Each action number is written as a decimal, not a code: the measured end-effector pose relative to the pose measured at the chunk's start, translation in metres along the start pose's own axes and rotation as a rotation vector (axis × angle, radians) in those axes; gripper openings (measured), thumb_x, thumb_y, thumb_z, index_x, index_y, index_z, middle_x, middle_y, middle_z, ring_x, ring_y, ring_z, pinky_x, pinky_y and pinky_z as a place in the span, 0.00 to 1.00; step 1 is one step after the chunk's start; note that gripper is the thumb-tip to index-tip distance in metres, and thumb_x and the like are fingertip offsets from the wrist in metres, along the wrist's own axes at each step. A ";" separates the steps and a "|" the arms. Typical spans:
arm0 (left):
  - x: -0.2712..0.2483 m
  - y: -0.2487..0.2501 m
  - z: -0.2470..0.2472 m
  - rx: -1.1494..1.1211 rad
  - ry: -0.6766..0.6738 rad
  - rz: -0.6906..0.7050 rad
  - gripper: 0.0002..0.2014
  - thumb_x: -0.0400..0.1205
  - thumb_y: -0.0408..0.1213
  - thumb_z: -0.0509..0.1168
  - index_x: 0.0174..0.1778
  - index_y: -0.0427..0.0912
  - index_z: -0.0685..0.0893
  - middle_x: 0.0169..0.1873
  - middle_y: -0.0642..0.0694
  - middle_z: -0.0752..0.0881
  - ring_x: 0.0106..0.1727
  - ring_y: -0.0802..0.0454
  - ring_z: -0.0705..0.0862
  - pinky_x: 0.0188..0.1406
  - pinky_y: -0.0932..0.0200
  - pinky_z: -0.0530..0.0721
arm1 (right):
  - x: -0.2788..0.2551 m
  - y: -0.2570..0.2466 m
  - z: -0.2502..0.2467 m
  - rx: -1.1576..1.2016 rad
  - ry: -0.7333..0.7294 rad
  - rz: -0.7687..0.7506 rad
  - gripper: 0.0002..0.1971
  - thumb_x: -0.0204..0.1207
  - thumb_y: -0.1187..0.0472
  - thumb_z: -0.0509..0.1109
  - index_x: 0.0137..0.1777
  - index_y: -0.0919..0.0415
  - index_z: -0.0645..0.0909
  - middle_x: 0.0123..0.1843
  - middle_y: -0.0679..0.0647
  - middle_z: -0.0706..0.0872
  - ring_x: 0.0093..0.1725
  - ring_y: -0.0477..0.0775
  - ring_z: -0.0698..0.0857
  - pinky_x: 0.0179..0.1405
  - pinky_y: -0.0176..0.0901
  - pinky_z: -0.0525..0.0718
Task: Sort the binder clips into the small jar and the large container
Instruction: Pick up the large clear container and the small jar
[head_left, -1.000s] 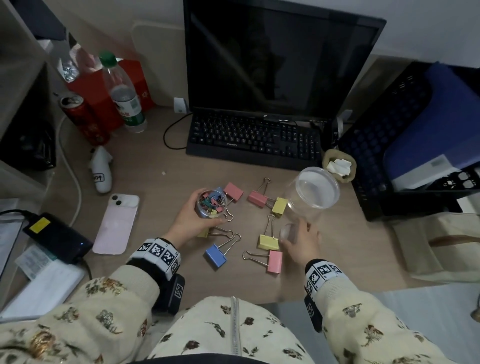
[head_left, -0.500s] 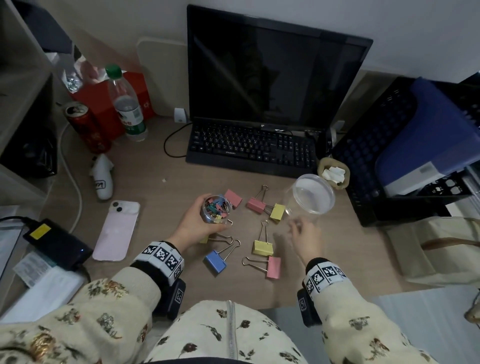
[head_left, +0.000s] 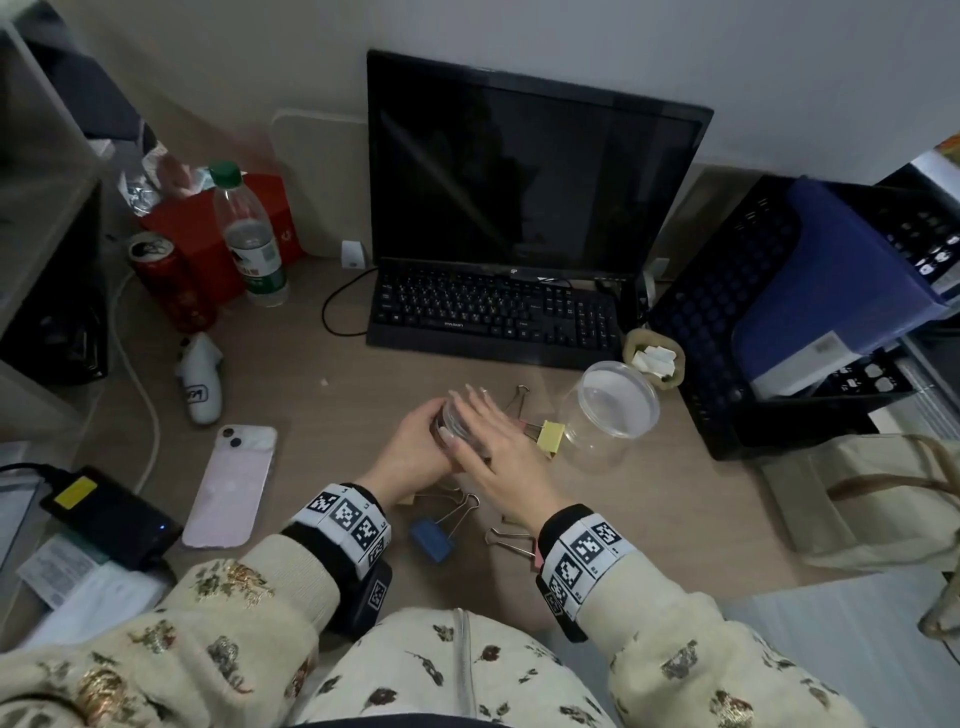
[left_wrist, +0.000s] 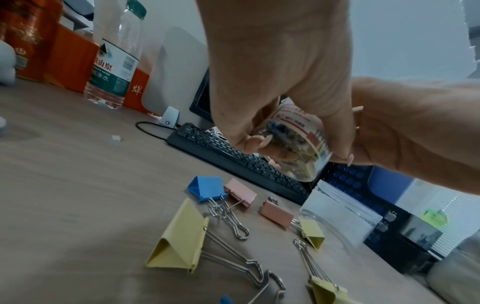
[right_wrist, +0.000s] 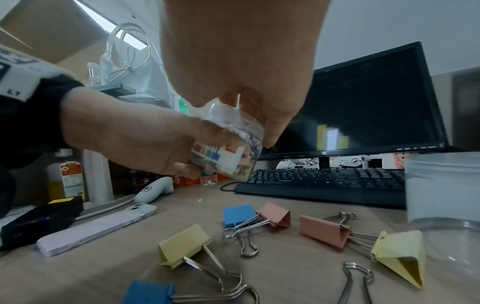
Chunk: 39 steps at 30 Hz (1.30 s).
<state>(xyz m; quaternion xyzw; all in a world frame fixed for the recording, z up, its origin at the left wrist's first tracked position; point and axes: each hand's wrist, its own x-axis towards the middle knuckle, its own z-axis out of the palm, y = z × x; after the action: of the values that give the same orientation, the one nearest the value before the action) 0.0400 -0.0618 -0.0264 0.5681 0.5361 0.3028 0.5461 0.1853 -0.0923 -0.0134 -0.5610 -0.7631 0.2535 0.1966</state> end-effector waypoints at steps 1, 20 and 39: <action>0.000 0.001 -0.002 0.006 0.007 0.006 0.22 0.70 0.28 0.77 0.58 0.47 0.82 0.45 0.57 0.87 0.46 0.64 0.85 0.41 0.75 0.79 | 0.001 -0.001 0.001 0.011 0.007 0.000 0.32 0.80 0.35 0.49 0.83 0.47 0.61 0.84 0.48 0.61 0.84 0.46 0.55 0.83 0.48 0.58; -0.009 0.024 -0.048 -0.136 -0.237 0.051 0.24 0.58 0.48 0.81 0.49 0.49 0.87 0.42 0.50 0.92 0.42 0.55 0.89 0.44 0.56 0.88 | 0.016 -0.021 -0.034 0.429 -0.030 -0.114 0.19 0.81 0.55 0.67 0.72 0.53 0.78 0.76 0.49 0.77 0.79 0.39 0.67 0.81 0.46 0.64; 0.004 0.038 -0.026 -0.008 -0.166 0.209 0.29 0.64 0.31 0.77 0.60 0.59 0.83 0.50 0.62 0.90 0.51 0.63 0.87 0.49 0.67 0.83 | 0.026 -0.022 -0.029 0.271 0.157 0.100 0.34 0.73 0.44 0.73 0.78 0.43 0.67 0.61 0.43 0.74 0.58 0.37 0.76 0.60 0.31 0.75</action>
<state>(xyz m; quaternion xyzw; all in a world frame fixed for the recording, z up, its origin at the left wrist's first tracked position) 0.0274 -0.0444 0.0143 0.6420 0.4257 0.3122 0.5560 0.1775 -0.0681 0.0232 -0.5846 -0.6754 0.3189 0.3167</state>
